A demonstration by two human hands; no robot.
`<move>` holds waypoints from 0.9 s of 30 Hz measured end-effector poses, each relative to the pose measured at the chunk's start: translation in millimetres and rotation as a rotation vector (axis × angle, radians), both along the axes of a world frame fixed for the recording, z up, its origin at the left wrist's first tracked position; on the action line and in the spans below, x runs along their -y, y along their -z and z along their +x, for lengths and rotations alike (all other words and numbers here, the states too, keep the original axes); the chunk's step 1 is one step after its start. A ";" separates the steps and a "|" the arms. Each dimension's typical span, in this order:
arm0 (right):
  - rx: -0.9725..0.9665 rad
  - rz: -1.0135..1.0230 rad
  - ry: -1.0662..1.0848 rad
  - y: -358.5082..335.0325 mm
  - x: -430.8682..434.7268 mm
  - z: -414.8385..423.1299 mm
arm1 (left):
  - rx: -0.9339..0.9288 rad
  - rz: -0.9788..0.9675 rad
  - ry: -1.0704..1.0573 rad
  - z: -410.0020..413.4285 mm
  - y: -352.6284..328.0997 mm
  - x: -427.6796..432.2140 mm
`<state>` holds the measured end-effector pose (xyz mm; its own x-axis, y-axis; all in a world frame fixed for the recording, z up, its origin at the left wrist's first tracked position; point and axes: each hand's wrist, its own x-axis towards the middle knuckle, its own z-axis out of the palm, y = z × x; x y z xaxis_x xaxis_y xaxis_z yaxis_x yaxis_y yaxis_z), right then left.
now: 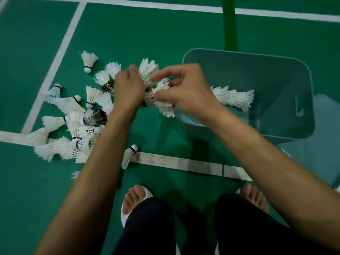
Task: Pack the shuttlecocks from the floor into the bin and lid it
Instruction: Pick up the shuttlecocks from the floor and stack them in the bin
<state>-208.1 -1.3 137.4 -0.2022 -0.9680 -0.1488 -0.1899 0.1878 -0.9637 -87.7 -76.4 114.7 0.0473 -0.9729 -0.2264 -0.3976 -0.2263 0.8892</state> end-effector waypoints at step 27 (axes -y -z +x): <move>-0.048 0.872 0.513 113.1 0.7 -151.4 | 0.702 0.084 0.870 -134.6 62.1 -10.1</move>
<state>-359.5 -2.0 24.3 -0.5877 -0.3201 -0.7431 0.0769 0.8921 -0.4452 -222.3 -66.3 52.6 -0.4980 -0.7201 -0.4831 -0.8571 0.3241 0.4005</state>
